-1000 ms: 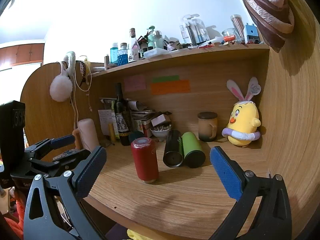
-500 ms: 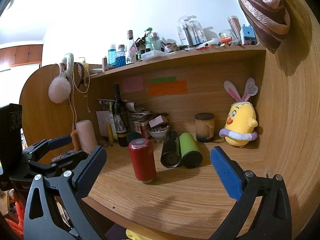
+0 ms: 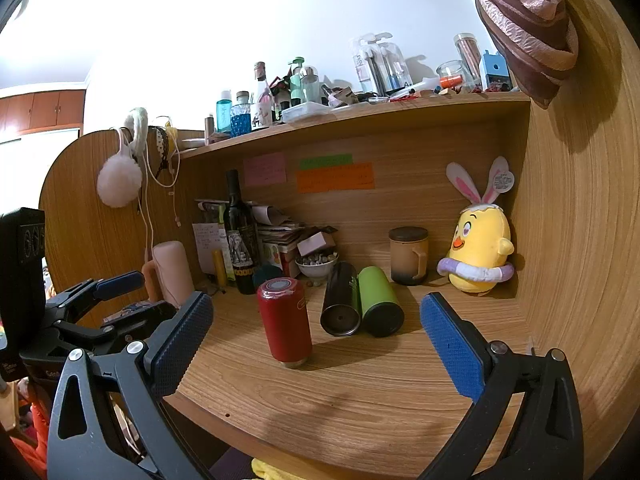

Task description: Flip cup upside down

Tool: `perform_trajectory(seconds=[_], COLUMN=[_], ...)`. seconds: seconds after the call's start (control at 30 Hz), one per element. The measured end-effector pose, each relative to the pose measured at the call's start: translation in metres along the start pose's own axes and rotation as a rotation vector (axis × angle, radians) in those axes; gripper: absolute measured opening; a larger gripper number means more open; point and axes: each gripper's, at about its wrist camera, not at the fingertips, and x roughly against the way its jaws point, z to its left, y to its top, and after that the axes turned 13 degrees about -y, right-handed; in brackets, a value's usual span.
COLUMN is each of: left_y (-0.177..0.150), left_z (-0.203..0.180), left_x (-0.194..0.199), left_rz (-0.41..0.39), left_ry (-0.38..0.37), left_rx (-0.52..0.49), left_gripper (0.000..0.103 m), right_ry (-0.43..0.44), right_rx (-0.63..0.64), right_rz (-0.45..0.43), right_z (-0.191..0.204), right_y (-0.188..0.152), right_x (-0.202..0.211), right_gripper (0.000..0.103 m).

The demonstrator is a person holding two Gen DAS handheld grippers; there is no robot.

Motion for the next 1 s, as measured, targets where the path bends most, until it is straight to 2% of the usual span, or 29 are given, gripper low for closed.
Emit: perform_trajectory(seconds=[1.0], left_y=[-0.0002], left_z=[0.0004], left_x=[-0.0006], left_rz=[0.007], left_ry=[-0.026], left_rx=[0.017], left_gripper=[0.103], right_ry=[-0.001], right_rx=[-0.003], right_rz=[0.0], right_z=[-0.0041], right_y=[0.0006], right_x=[0.003], right_gripper=[0.103])
